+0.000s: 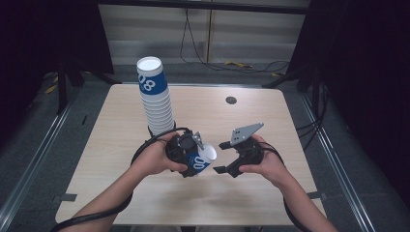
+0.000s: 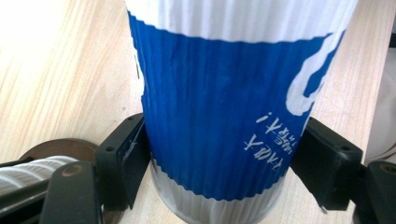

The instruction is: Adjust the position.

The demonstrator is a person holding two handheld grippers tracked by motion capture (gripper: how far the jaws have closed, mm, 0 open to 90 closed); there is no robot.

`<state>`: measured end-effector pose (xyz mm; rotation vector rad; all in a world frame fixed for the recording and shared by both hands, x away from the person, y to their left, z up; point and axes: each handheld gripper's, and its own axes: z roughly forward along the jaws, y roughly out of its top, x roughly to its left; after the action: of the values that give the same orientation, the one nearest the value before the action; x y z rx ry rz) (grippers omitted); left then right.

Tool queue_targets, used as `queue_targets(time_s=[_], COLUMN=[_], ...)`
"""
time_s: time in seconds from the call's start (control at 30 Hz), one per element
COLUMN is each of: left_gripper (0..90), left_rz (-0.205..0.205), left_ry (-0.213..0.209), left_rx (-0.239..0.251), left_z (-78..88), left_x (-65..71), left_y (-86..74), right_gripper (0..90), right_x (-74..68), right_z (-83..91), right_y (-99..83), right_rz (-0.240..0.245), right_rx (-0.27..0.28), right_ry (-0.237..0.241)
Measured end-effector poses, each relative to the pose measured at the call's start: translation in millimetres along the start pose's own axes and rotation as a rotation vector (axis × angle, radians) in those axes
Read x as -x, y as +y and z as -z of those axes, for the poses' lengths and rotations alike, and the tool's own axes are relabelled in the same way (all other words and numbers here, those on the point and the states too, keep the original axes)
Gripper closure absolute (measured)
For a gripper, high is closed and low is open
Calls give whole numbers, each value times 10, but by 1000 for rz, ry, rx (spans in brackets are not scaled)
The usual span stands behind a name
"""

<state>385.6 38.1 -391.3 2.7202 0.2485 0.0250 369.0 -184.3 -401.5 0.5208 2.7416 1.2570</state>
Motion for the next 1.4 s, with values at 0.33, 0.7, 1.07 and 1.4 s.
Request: queue_targets(time_s=[0.33,0.7,1.07,1.4], left_gripper=[250,250,249,249], left_rz=[-32,-61,-76,-95], left_ry=[-17,-22,-20,-11], left_rx=[-21,-26,-23,-20], left_z=[-51,-120,-128,-124], left_x=[38,93,84,102], left_y=[72,96,68,108], right_gripper=[132,138,273,275], right_x=[-2,-21,-41,-50], right_z=[-36,-122,-161,-170], right_y=[24,65,96,118], right_rz=[10,18,27,16], right_rx=[1,-4,6,19], right_ry=[13,48,90,97])
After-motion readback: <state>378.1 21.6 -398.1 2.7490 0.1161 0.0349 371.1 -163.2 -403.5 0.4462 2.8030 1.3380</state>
